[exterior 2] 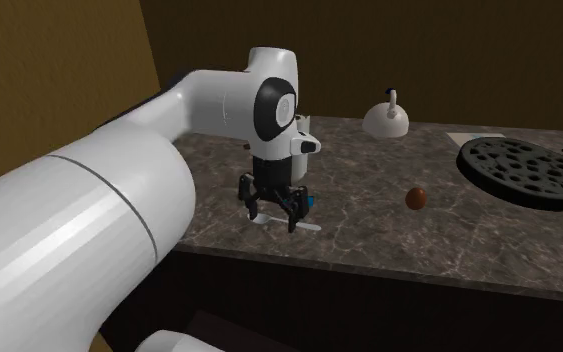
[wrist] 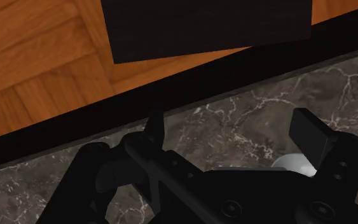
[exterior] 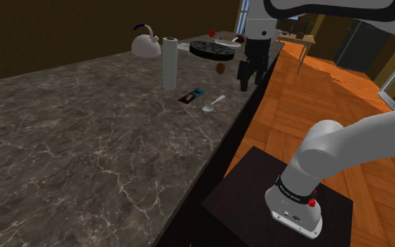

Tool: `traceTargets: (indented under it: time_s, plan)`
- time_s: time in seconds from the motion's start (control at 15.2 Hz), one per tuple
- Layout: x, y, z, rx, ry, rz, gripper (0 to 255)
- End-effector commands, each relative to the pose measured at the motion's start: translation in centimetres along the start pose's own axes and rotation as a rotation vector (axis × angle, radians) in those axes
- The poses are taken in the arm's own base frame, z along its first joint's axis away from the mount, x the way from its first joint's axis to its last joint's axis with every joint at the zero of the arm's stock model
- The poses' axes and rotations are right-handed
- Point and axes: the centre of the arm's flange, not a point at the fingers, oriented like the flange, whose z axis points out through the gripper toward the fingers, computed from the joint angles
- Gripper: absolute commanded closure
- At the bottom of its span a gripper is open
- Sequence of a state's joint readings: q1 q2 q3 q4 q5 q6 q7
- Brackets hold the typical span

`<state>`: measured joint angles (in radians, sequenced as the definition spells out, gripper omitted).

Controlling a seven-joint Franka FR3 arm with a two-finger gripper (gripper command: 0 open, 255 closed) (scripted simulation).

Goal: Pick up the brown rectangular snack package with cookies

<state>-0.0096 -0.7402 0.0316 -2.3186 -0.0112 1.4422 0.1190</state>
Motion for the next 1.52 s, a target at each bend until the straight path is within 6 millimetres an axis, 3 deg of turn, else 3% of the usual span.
traceTargets:
  time_s: [0.0, 0.4, 0.73, 1.25, 1.45]
  plan:
    - [0.0, 0.0, 0.0, 0.000, 0.000, 0.000, 0]
    - [5.4, -4.6, 1.5, 0.034, 0.025, 0.374, 0]
    - [10.9, -6.8, 2.5, 0.062, 0.046, 0.686, 0]
    - [20.4, -6.6, 3.8, 0.108, 0.079, 1.185, 0]
    - [20.9, -6.5, 4.9, 0.109, 0.080, 1.202, 0]
